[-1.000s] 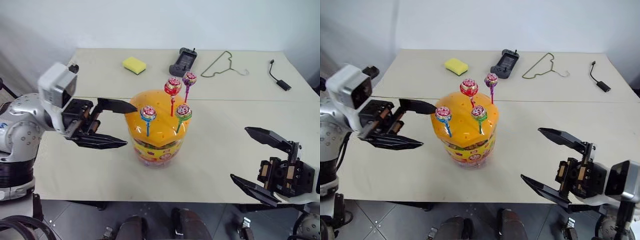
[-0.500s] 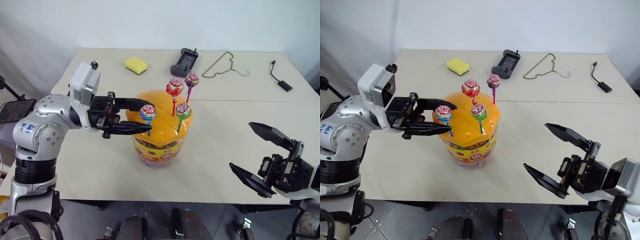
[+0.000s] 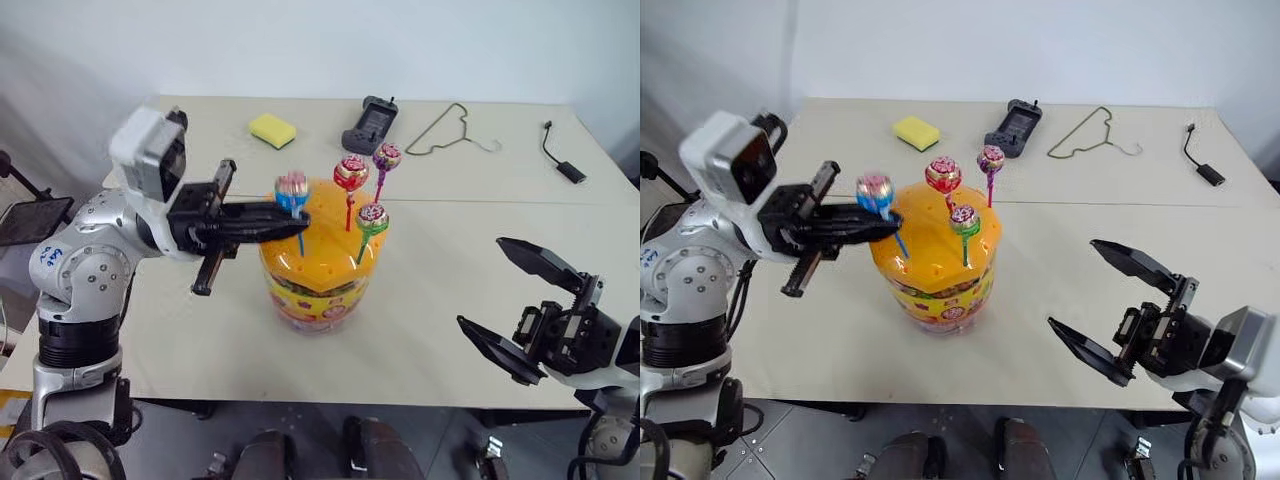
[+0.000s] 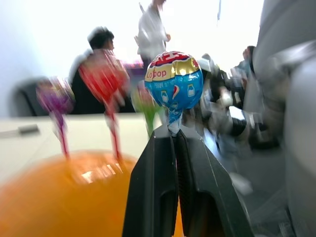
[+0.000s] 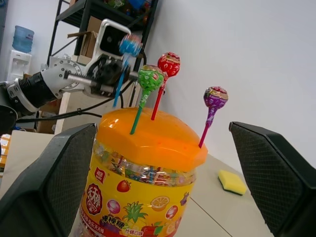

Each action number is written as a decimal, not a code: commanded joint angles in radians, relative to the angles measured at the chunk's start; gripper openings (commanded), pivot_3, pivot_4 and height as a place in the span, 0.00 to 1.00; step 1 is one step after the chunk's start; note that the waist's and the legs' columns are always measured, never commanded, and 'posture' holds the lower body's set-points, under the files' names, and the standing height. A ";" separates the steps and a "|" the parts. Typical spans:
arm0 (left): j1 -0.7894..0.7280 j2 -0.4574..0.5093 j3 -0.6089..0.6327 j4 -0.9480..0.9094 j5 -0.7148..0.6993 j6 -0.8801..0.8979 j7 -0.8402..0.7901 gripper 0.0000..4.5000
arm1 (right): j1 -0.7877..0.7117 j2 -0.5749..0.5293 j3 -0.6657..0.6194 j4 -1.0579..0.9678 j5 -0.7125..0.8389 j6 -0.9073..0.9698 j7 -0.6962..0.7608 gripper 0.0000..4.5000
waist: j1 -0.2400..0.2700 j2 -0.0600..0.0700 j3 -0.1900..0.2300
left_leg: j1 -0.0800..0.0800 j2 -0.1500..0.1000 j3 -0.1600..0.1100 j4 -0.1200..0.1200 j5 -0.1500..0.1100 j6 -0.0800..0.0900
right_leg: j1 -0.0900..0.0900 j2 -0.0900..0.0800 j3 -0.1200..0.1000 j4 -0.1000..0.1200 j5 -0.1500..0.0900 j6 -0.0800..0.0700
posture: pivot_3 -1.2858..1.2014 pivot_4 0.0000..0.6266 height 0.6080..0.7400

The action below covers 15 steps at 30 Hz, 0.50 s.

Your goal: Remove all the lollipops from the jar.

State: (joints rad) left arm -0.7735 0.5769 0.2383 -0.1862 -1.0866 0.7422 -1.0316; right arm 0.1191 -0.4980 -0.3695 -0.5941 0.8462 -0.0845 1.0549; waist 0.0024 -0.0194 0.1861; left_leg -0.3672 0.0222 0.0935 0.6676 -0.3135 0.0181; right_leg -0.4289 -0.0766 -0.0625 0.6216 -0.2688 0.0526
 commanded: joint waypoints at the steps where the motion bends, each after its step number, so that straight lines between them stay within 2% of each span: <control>1: -0.047 -0.010 0.138 0.050 -0.114 0.020 0.200 0.01 | -0.027 -0.017 0.013 -0.012 0.051 0.015 0.017 1.00 | -0.002 0.000 0.000 | 0.000 0.000 0.000 0.000 0.000 0.000 | 0.000 0.000 0.000 0.000 0.000 0.000 | 0.52 0.24 1.00; 3: -0.015 0.035 0.184 0.085 -0.072 0.013 0.238 0.01 | -0.050 -0.035 0.041 -0.009 0.062 0.029 0.057 1.00 | -0.009 0.000 0.000 | 0.001 0.000 0.001 -0.001 0.000 0.000 | 0.000 0.000 0.000 0.000 0.000 0.001 | 0.52 0.24 1.00; 6: 0.157 0.197 0.212 0.142 0.090 -0.022 0.174 0.01 | -0.081 -0.081 0.108 0.003 0.046 0.029 0.192 1.00 | -0.029 0.001 0.000 | 0.004 0.001 0.003 -0.003 0.000 -0.002 | 0.000 0.002 0.001 0.001 0.000 0.001 | 0.52 0.24 1.00; 9: 0.312 0.300 0.232 0.171 0.168 -0.039 0.129 0.01 | -0.095 -0.084 0.130 0.018 0.069 0.047 0.211 1.00 | -0.027 -0.004 0.003 | 0.008 0.004 0.004 -0.006 -0.001 -0.003 | 0.001 0.005 0.001 0.003 -0.001 -0.002 | 0.52 0.24 1.00; 11: 0.481 0.362 0.282 0.202 0.252 -0.044 0.134 0.01 | -0.112 -0.091 0.155 0.046 0.065 0.050 0.269 1.00 | -0.027 -0.005 0.003 | 0.008 0.005 0.003 -0.006 -0.002 -0.003 | 0.001 0.005 0.001 0.002 -0.003 -0.004 | 0.52 0.24 1.00; 13: 0.590 0.392 0.320 0.209 0.292 -0.044 0.135 0.01 | -0.122 -0.091 0.168 0.068 0.061 0.049 0.304 1.00 | -0.027 -0.005 0.003 | 0.008 0.006 0.003 -0.006 -0.004 -0.003 | 0.001 0.003 0.001 0.001 -0.003 -0.005 | 0.52 0.24 1.00; 15: 0.755 0.356 0.411 0.149 0.331 -0.039 0.196 0.01 | -0.140 -0.119 0.177 0.142 0.040 0.061 0.359 1.00 | -0.028 -0.005 0.003 | 0.007 0.006 0.002 -0.006 -0.006 -0.002 | 0.000 0.002 0.000 0.000 -0.004 -0.007 | 0.52 0.24 1.00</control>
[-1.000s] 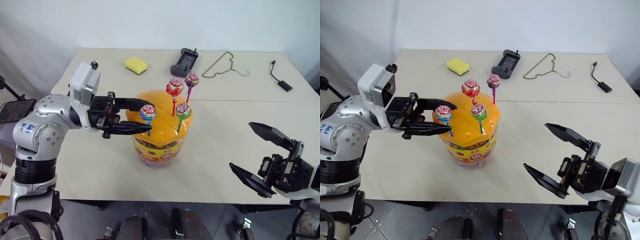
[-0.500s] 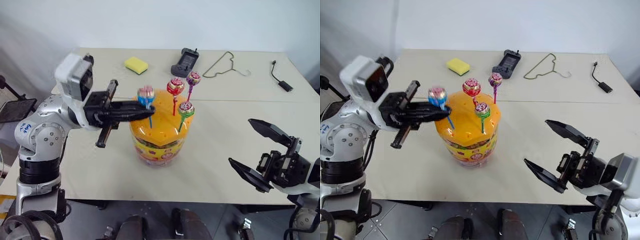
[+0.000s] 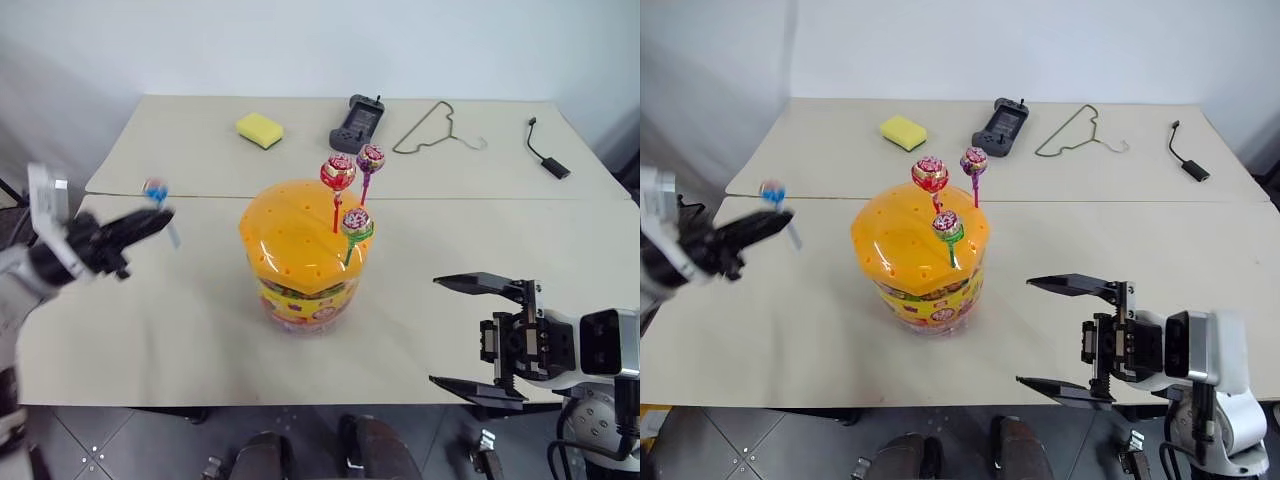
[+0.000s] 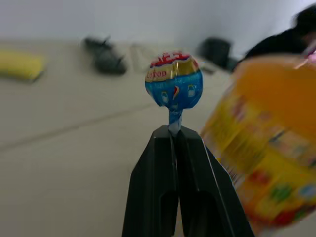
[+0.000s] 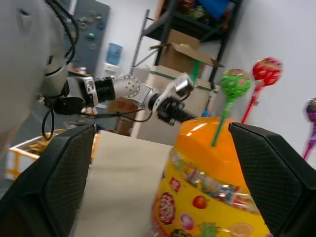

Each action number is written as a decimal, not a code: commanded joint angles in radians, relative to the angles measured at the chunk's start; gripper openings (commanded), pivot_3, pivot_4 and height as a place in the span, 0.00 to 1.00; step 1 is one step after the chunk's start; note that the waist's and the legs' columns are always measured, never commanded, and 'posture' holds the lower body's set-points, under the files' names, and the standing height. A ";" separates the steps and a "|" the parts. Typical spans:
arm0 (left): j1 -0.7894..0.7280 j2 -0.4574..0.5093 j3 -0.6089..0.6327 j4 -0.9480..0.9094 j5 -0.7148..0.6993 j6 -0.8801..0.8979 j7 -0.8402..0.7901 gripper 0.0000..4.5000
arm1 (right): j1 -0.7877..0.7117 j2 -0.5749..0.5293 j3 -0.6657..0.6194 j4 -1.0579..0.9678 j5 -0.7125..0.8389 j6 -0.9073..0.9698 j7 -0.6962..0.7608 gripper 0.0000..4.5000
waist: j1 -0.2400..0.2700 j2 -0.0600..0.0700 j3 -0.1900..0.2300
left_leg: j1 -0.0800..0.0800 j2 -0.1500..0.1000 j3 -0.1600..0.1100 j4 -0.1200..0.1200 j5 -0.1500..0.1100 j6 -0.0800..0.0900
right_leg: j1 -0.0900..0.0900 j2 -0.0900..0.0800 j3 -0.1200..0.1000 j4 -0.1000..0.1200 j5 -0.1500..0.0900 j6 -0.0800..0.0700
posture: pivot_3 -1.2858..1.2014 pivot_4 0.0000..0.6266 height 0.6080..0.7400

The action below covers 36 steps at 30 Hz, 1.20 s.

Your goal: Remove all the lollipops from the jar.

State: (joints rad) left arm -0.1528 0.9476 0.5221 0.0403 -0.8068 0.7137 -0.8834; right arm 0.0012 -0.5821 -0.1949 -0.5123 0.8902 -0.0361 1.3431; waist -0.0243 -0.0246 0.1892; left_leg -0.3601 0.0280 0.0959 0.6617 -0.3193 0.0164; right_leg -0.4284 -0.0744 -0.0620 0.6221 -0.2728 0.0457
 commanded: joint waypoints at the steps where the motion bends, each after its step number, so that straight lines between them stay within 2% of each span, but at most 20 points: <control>1: 0.251 -0.029 0.141 -0.103 0.100 -0.039 0.039 0.01 | -0.029 -0.055 0.005 0.111 -0.027 0.016 0.101 1.00 | -0.004 0.001 0.000 | 0.000 0.000 0.000 0.000 -0.001 0.000 | 0.000 -0.001 0.000 -0.001 0.000 0.000 | 0.52 0.24 1.00; 4: 0.420 -0.069 0.151 -0.142 0.144 -0.071 0.017 0.01 | -0.038 -0.078 0.004 0.177 -0.065 0.004 0.131 1.00 | -0.002 0.001 0.000 | 0.000 -0.001 0.001 -0.002 -0.005 -0.003 | 0.000 -0.003 0.000 -0.003 -0.001 -0.003 | 0.52 0.24 1.00; 7: 0.437 -0.101 0.162 -0.108 0.161 -0.070 0.065 0.01 | -0.053 -0.075 -0.001 0.178 -0.072 0.000 0.118 1.00 | 0.021 0.002 0.000 | 0.000 0.000 0.000 -0.003 -0.004 -0.005 | 0.000 -0.003 -0.003 -0.003 -0.003 -0.005 | 0.52 0.24 1.00; 13: 0.447 -0.119 0.153 -0.114 0.176 -0.115 0.031 0.34 | -0.078 -0.068 -0.006 0.196 -0.081 0.009 0.093 1.00 | 0.023 0.004 0.000 | 0.001 0.000 0.000 -0.007 -0.003 -0.006 | -0.001 -0.003 -0.003 -0.003 -0.004 -0.007 | 0.52 0.24 1.00; 17: 0.422 -0.088 0.165 -0.053 0.214 -0.261 -0.071 0.62 | -0.079 -0.054 -0.021 0.208 -0.053 0.031 0.070 1.00 | 0.022 0.004 -0.001 | 0.001 0.000 0.001 -0.011 -0.002 -0.007 | -0.002 -0.003 -0.003 -0.004 -0.003 -0.006 | 0.52 0.24 1.00; 19: 0.414 -0.056 0.178 0.000 0.223 -0.352 -0.173 0.75 | -0.082 -0.050 -0.033 0.222 -0.040 0.047 0.054 1.00 | 0.022 0.004 -0.001 | 0.001 0.000 0.001 -0.012 -0.002 -0.007 | -0.002 -0.003 -0.004 -0.004 -0.004 -0.006 | 0.52 0.24 1.00; 20: 0.428 -0.034 0.183 -0.005 0.166 -0.292 -0.248 0.81 | -0.087 -0.045 -0.040 0.236 -0.037 0.051 0.046 1.00 | 0.021 0.004 -0.001 | 0.001 0.001 0.001 -0.012 -0.002 -0.008 | -0.003 -0.003 -0.005 -0.004 -0.004 -0.006 | 0.52 0.24 1.00; 22: 0.410 -0.024 0.180 -0.005 0.125 -0.301 -0.328 0.94 | -0.111 -0.039 -0.054 0.264 -0.030 0.060 0.030 1.00 | 0.017 0.004 -0.001 | 0.001 0.001 0.001 -0.013 -0.002 -0.008 | -0.003 -0.003 -0.005 -0.005 -0.004 -0.007 | 0.52 0.24 1.00; 25: 0.271 -0.049 0.192 -0.030 0.049 -0.306 -0.302 0.94 | -0.163 -0.056 -0.067 0.263 0.017 0.130 -0.001 1.00 | 0.021 0.005 0.000 | 0.001 0.001 0.001 -0.011 -0.002 -0.008 | -0.003 -0.004 -0.005 -0.004 -0.004 -0.007 | 0.52 0.24 1.00; 30: 0.160 -0.136 0.246 -0.164 -0.178 -0.202 -0.230 0.94 | -0.217 -0.086 -0.041 0.192 0.067 0.262 -0.058 1.00 | 0.021 0.005 0.000 | 0.001 0.001 0.000 -0.012 0.000 -0.009 | -0.002 -0.005 -0.006 -0.003 -0.003 -0.006 | 0.52 0.24 1.00; 33: 0.126 -0.211 0.220 -0.312 -0.336 -0.154 -0.178 0.94 | -0.294 -0.129 -0.002 0.133 0.077 0.440 -0.251 1.00 | 0.011 0.005 0.000 | 0.001 0.001 0.001 -0.012 0.002 -0.005 | -0.003 -0.004 -0.007 -0.001 -0.003 -0.005 | 0.52 0.24 1.00; 36: 0.129 -0.265 0.186 -0.384 -0.453 -0.096 -0.131 0.94 | -0.387 -0.111 0.031 0.076 0.140 0.527 -0.346 1.00 | -0.001 0.005 0.000 | 0.001 0.001 0.001 -0.011 0.003 -0.006 | -0.003 -0.004 -0.007 -0.001 -0.003 -0.005 | 0.52 0.24 1.00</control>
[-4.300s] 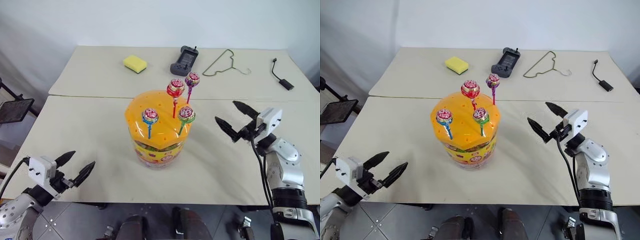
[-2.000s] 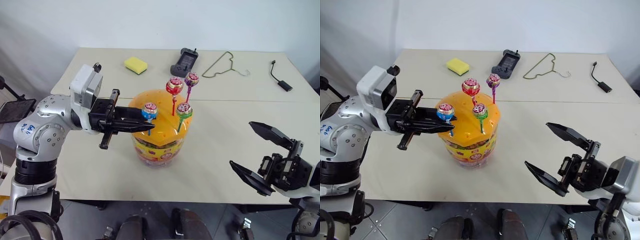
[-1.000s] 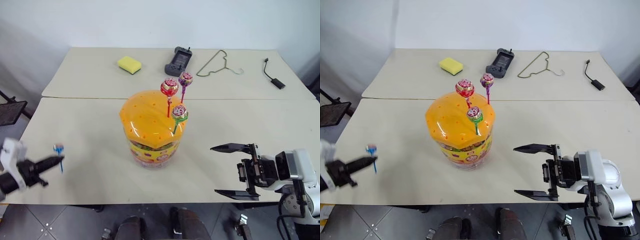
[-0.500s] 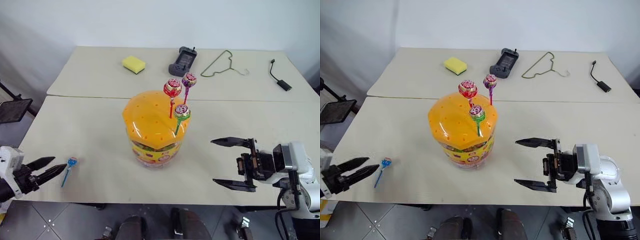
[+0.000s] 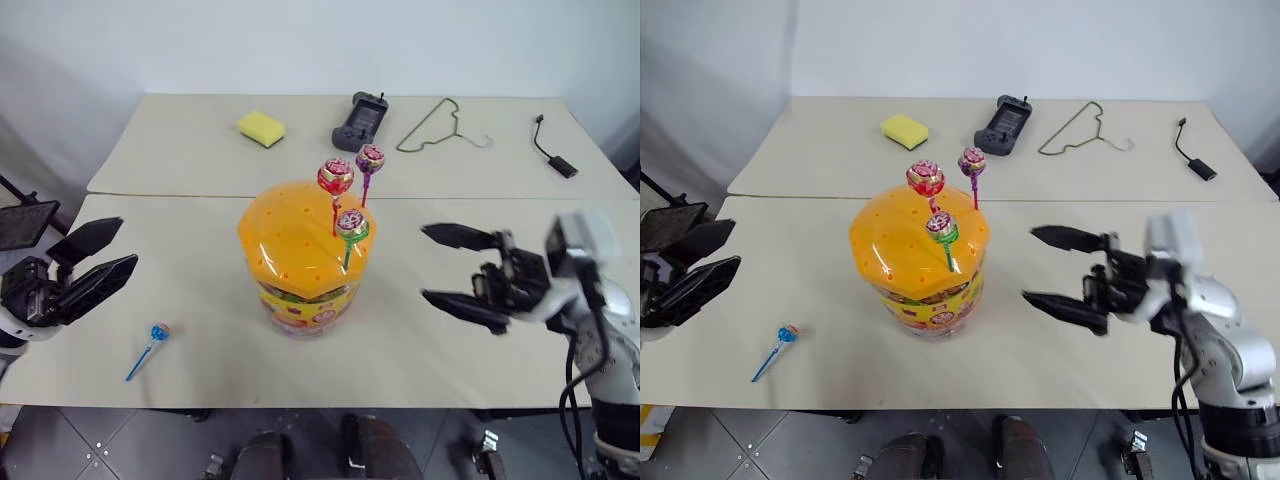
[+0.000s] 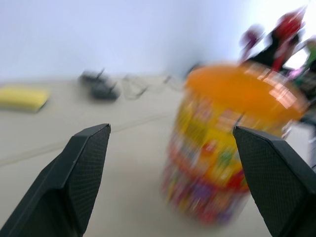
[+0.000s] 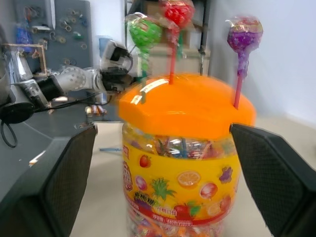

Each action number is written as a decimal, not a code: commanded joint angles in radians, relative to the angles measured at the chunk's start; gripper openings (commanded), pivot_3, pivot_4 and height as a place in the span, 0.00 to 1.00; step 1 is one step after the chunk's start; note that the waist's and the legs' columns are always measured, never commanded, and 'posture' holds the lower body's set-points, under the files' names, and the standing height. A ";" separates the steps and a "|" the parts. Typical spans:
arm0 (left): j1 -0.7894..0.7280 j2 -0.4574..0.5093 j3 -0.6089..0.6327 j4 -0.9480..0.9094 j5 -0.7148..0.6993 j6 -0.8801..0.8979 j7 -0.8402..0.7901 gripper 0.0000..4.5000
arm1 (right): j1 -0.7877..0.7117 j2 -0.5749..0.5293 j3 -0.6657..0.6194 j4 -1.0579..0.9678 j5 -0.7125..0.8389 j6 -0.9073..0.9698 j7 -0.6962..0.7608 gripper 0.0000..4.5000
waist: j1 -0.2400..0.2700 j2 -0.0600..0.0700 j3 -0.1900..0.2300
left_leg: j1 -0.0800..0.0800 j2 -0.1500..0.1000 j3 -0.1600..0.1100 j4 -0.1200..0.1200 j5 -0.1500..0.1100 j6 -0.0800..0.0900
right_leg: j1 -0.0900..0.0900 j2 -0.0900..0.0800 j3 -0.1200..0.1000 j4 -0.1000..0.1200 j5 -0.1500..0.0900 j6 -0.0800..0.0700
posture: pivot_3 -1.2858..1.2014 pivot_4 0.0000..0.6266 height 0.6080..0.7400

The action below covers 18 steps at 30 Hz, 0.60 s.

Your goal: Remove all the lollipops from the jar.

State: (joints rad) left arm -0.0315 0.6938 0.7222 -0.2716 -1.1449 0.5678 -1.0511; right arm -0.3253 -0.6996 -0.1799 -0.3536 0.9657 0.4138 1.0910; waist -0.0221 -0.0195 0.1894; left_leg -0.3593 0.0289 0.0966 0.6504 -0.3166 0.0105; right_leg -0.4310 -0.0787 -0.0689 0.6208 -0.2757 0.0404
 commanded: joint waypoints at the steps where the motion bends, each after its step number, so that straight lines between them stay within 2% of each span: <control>1: 0.016 -0.010 -0.025 -0.082 -0.136 0.075 0.051 0.94 | -0.085 0.013 0.019 -0.092 0.082 0.101 -0.123 1.00 | -0.005 0.000 0.000 | 0.000 0.000 0.000 0.000 0.000 0.000 | 0.000 0.000 0.000 0.000 0.000 0.000 | 0.52 0.24 1.00; 6: 0.010 0.002 -0.108 -0.061 -0.024 0.019 -0.034 0.94 | -0.197 0.007 0.096 -0.145 0.051 0.215 -0.238 1.00 | -0.005 0.000 0.000 | 0.001 0.000 0.000 0.000 0.004 -0.001 | 0.000 0.002 -0.001 0.002 0.000 0.000 | 0.52 0.24 1.00; 16: -0.028 -0.005 -0.164 0.022 0.038 -0.010 -0.073 0.94 | -0.252 0.005 0.151 -0.186 0.005 0.238 -0.205 1.00 | -0.003 -0.001 0.000 | -0.002 0.000 0.000 0.002 0.003 0.003 | 0.000 0.002 -0.001 -0.001 0.000 0.000 | 0.52 0.24 1.00; 18: -0.032 -0.009 -0.167 0.019 0.038 -0.015 -0.070 0.94 | -0.246 0.001 0.155 -0.186 -0.012 0.230 -0.188 0.91 | -0.004 -0.001 0.000 | -0.003 0.000 -0.001 0.002 0.003 0.003 | 0.000 0.002 -0.002 -0.001 0.000 0.000 | 0.52 0.24 1.00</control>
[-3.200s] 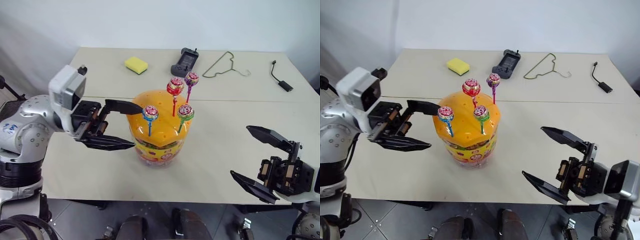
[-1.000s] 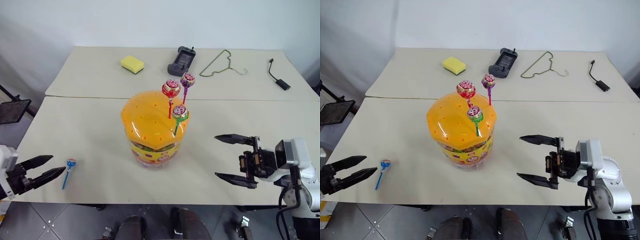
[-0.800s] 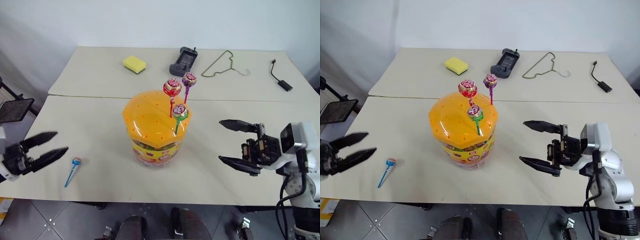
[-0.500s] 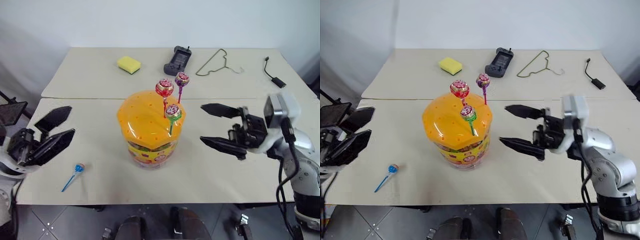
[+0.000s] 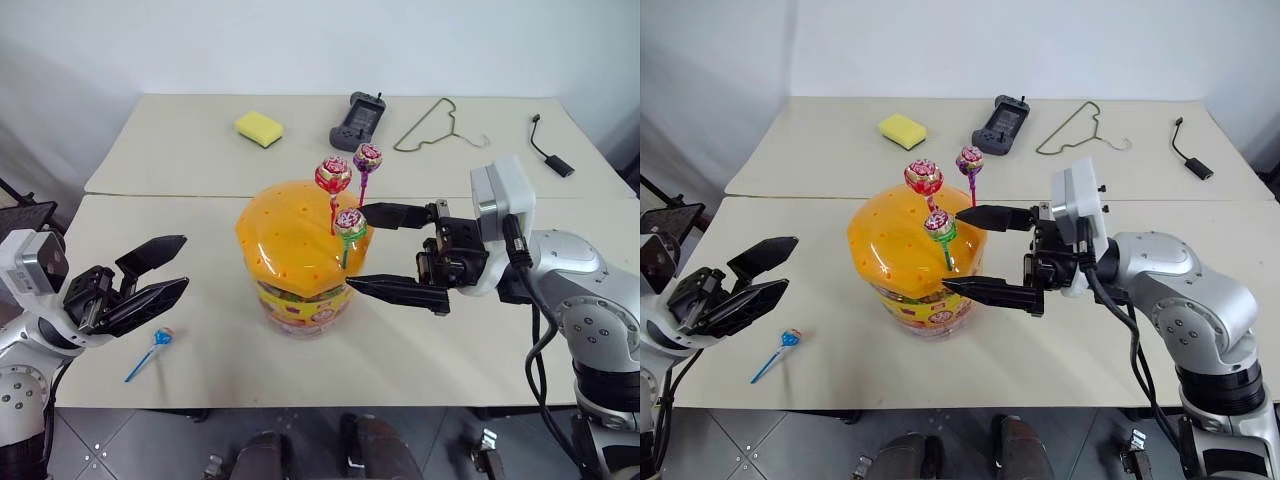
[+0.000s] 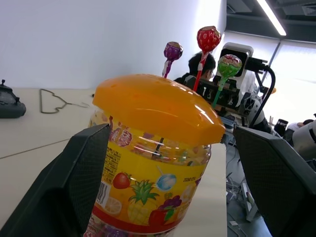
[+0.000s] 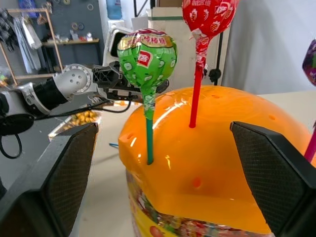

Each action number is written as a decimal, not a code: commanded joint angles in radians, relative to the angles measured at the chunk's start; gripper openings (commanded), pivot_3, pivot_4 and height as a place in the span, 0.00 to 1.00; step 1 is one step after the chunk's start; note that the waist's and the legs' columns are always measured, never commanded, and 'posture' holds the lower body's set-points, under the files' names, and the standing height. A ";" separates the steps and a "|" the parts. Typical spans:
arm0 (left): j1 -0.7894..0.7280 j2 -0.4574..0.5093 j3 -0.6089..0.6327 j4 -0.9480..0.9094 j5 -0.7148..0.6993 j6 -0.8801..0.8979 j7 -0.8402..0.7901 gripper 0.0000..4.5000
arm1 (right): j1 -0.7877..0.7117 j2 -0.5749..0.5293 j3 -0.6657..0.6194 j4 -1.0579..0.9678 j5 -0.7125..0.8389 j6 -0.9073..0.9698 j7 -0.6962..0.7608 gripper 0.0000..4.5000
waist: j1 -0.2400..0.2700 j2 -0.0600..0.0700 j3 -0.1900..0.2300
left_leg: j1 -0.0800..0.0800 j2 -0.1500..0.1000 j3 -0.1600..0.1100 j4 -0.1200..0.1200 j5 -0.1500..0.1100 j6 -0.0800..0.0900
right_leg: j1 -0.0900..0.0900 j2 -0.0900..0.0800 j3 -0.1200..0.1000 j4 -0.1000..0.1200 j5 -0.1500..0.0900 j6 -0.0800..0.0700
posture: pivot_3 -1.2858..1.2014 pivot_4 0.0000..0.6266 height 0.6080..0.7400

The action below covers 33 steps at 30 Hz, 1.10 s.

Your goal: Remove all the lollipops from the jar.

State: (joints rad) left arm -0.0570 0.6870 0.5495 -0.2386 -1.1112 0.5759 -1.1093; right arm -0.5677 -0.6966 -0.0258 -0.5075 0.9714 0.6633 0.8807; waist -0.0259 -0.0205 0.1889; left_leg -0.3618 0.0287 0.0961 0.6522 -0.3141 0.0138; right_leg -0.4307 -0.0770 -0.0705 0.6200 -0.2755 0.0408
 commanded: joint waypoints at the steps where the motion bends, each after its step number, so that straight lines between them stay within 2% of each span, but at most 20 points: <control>1: -0.012 -0.009 0.010 -0.015 -0.001 -0.032 -0.015 0.94 | 0.001 -0.002 0.003 -0.030 -0.029 -0.026 0.029 0.86 | -0.001 0.000 0.000 | 0.000 0.000 0.000 0.000 0.000 0.000 | 0.000 0.000 0.000 0.000 0.000 0.000 | 0.52 0.24 1.00; 12: -0.037 -0.027 0.004 -0.036 -0.051 -0.024 -0.010 0.94 | 0.008 0.040 -0.010 -0.013 -0.059 -0.072 0.061 0.03 | 0.000 0.000 0.000 | 0.000 0.000 -0.001 0.000 0.000 -0.001 | 0.000 0.000 0.000 0.001 0.000 0.000 | 0.52 0.24 1.00; 13: -0.040 -0.034 0.002 -0.037 -0.054 -0.026 -0.007 0.94 | 0.011 0.044 -0.013 -0.013 -0.059 -0.078 0.067 0.01 | 0.000 0.000 0.000 | 0.000 0.000 -0.001 0.000 0.000 -0.001 | 0.000 0.000 0.000 0.000 0.000 0.000 | 0.52 0.24 1.00; 22: -0.065 -0.074 -0.032 -0.046 -0.041 -0.036 -0.002 0.94 | 0.048 0.065 -0.077 -0.014 0.011 -0.091 0.071 0.01 | 0.001 0.000 0.000 | 0.000 0.000 -0.001 0.000 0.000 -0.001 | 0.000 0.000 -0.001 0.000 0.000 0.000 | 0.52 0.24 1.00; 27: -0.121 -0.080 -0.031 -0.065 -0.101 -0.016 0.030 0.94 | 0.035 0.067 -0.245 0.042 0.211 -0.048 -0.010 0.01 | 0.001 0.000 0.000 | -0.001 0.000 -0.001 0.001 0.000 0.000 | 0.000 0.000 -0.001 0.001 0.000 0.000 | 0.52 0.24 1.00; 30: -0.130 -0.063 -0.041 -0.091 -0.100 -0.013 0.028 0.94 | 0.073 -0.066 -0.363 0.138 0.261 0.040 -0.009 0.01 | 0.006 0.000 0.000 | -0.001 0.000 -0.002 0.001 0.000 0.000 | 0.001 -0.001 -0.001 0.000 0.000 0.000 | 0.52 0.24 1.00; 33: -0.115 -0.024 -0.061 -0.124 -0.039 -0.030 -0.006 0.94 | 0.190 -0.275 -0.418 0.304 0.120 0.086 0.094 0.01 | 0.019 0.000 0.000 | -0.002 0.000 -0.001 0.001 0.000 0.002 | 0.001 -0.001 -0.002 -0.002 0.000 0.000 | 0.52 0.24 1.00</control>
State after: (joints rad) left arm -0.1817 0.6377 0.4869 -0.3157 -1.1761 0.5642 -1.0905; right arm -0.4115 -0.9197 -0.4026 -0.2669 1.1592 0.7360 0.9183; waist -0.0066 -0.0209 0.1890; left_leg -0.3644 0.0283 0.0949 0.6531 -0.3148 0.0157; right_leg -0.4301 -0.0775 -0.0723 0.6170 -0.2753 0.0412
